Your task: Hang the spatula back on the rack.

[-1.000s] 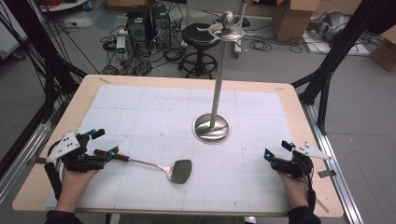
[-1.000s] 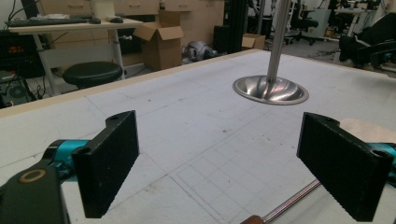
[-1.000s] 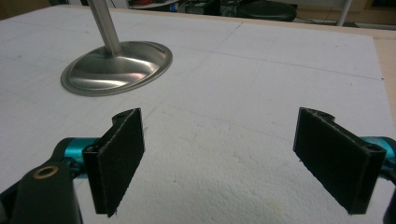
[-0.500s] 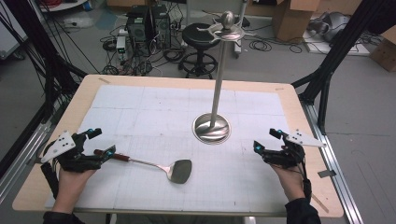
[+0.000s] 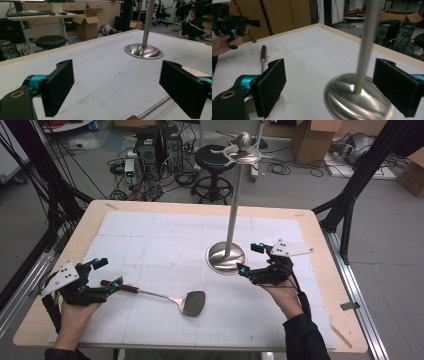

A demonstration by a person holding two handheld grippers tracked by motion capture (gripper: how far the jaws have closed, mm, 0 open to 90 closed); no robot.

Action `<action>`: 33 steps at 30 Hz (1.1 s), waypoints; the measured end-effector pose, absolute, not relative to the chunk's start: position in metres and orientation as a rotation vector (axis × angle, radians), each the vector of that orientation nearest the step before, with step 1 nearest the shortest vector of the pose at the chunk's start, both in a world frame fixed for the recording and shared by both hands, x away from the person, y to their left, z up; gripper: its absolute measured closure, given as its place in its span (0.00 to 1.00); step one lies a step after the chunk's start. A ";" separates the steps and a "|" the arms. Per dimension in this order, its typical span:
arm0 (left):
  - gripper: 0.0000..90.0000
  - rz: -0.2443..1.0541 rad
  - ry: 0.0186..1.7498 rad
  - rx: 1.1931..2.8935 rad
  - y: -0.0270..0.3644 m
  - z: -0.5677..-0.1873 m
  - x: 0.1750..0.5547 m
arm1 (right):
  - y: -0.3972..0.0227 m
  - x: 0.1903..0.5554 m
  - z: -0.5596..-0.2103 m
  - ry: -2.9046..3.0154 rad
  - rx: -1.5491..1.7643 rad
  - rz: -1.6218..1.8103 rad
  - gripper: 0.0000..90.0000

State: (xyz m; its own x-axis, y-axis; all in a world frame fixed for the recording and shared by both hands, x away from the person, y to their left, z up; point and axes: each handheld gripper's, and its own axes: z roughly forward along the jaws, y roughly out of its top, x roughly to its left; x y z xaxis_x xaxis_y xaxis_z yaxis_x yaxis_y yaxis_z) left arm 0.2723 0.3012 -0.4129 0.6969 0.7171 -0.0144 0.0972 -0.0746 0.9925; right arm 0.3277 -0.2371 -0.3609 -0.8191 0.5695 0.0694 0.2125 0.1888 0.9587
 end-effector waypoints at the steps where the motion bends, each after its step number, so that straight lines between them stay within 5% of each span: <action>1: 0.15 0.583 0.682 1.581 0.302 -0.413 0.272 | -0.231 0.329 -0.360 2.180 0.730 1.670 0.12; 13: 0.15 0.580 0.675 1.580 0.301 -0.412 0.270 | -0.138 0.345 -0.356 2.361 0.573 1.652 0.12; 33: 0.15 0.583 0.669 1.588 0.300 -0.413 0.271 | -0.042 0.347 -0.389 2.720 0.434 1.467 0.17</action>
